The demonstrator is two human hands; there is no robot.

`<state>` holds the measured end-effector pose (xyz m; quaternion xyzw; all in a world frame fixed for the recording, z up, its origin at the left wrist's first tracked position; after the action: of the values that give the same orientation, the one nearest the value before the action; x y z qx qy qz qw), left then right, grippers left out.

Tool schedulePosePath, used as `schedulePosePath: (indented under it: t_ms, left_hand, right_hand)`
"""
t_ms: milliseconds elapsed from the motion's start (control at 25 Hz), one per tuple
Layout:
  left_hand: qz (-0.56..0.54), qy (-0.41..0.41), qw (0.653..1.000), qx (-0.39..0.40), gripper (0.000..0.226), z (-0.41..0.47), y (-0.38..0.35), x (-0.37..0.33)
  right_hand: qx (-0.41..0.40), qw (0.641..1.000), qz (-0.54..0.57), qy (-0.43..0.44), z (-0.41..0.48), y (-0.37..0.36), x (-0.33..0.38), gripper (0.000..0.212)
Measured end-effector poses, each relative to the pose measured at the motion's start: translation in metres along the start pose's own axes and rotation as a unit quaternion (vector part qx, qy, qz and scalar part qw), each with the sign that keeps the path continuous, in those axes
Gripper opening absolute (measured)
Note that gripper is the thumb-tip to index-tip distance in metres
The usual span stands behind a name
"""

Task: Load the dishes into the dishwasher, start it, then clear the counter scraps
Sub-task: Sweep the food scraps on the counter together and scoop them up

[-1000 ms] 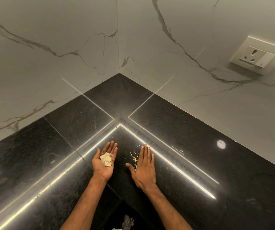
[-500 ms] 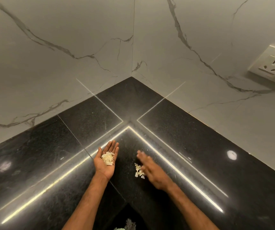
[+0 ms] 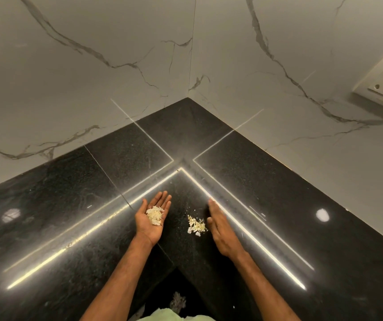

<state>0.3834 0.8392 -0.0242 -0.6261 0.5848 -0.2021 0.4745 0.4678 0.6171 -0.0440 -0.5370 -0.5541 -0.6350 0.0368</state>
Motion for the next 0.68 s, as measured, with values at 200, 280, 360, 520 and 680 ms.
schedulePosePath:
  t_ms: [200,280,360,520,680]
  left_hand:
    - [0.013,0.003,1.0,-0.002,0.052,-0.004,0.002,0.007]
    - [0.016,-0.002,1.0,0.005,0.056,-0.006,0.002,0.006]
    - [0.021,-0.004,1.0,0.01,0.057,-0.005,0.002,0.002]
    - [0.019,-0.015,1.0,0.003,0.057,0.0,0.001,-0.008]
    - [0.025,-0.006,1.0,0.009,0.058,0.006,0.004,-0.009]
  right_hand:
    - [-0.01,0.984,-0.174,-0.024,0.025,-0.042,0.033,0.08]
    - [0.003,0.997,-0.072,0.025,0.043,-0.053,0.054,0.073]
    - [-0.066,0.991,0.114,0.012,0.051,-0.042,0.061,0.062]
    - [-0.106,0.992,0.062,0.025,0.054,-0.009,0.046,0.039]
    - [0.009,0.982,-0.121,0.143,0.033,-0.027,0.04,0.032]
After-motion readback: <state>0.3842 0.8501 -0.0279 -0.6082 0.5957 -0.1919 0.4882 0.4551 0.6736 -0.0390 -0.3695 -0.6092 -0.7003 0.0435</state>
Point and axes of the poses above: each hand's wrist, its own z-axis towards the middle knuckle, its own y-axis out of the back of the hand, x = y × z, the point moved 1 cm from there along z, towards the middle knuckle, and after that the axes turned 5 degrees about x, right-handed, at the moved point
